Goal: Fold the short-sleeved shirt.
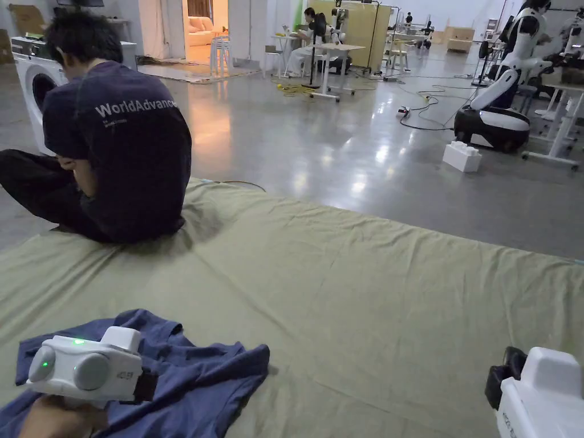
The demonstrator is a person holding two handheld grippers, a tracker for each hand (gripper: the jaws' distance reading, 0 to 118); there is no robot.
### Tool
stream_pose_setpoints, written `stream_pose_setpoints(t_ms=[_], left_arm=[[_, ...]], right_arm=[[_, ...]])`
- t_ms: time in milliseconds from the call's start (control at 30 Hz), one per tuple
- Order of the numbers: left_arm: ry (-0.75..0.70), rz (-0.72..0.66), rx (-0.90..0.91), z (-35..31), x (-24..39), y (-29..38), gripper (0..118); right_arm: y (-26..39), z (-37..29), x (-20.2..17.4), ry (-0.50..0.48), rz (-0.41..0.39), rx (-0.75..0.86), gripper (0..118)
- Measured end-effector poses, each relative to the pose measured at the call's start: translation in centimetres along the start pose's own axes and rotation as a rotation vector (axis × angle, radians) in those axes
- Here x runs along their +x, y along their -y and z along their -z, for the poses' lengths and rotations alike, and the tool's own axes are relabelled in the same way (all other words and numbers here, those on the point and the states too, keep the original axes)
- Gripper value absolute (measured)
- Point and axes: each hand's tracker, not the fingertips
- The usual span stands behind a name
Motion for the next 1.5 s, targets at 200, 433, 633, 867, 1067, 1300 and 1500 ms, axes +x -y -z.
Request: stream_pose_setpoints(t_ms=[200, 433, 633, 867, 1067, 1300, 1500], left_arm=[[-0.003, -0.112, -0.056, 4.4, -3.2, 2.2, 98], [-0.035, -0.011, -0.128, 7.8, -4.1, 4.7, 96], [-0.034, -0.012, -0.053, 6.7, -2.3, 4.5, 26], [-0.004, -0.098, -0.026, 7.6, -3.5, 4.8, 9], [0.023, -0.145, 0.096, 5.3, -4.4, 4.2, 6], [0.113, -0.201, 0.318, -0.7, -3.7, 1.3, 6], [0.17, -0.139, 0.497, -6.9, -0.3, -3.8, 6]], right_arm=[[0.9, 0.3, -0.9, -0.021, -0.023, -0.033, 0], [2.0, 0.8, -1.3, -0.035, -0.023, -0.08, 0], [2.6, 1.3, -1.8, -0.041, -0.009, -0.108, 0], [3.0, 1.1, -2.3, -0.068, 0.035, -0.141, 0], [2.9, 0.9, -1.8, -0.069, 0.038, -0.14, 0], [1.6, 0.4, -1.1, -0.066, 0.01, -0.08, 0], [0.7, -0.2, 0.3, -0.043, 0.026, -0.05, 0]])
